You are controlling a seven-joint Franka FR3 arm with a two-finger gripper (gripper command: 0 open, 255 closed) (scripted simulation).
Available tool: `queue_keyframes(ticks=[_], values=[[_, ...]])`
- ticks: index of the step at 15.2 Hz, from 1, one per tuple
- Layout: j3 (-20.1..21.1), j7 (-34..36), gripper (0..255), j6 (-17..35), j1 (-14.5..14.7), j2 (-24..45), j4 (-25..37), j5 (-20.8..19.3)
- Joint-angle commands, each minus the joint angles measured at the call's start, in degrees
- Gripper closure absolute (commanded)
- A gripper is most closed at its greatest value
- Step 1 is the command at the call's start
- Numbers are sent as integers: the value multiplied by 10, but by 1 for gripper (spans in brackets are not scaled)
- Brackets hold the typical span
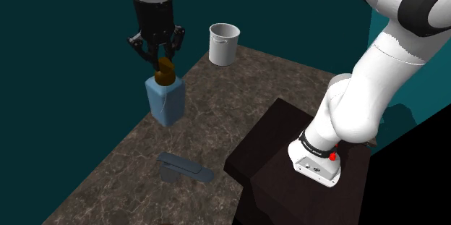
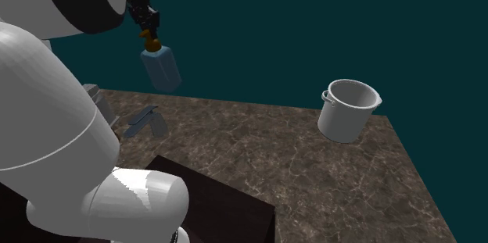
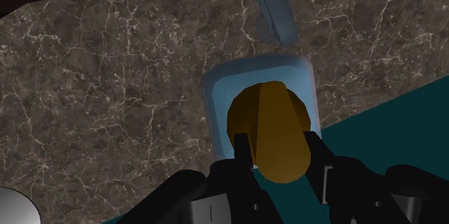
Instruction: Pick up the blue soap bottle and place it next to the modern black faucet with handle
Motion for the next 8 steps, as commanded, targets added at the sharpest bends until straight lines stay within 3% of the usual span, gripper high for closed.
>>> queue_keyframes(ticks=[1, 8], values=[[0, 0, 255, 16, 0, 0, -15, 0], [0, 0, 255, 70, 0, 1, -68, 0]])
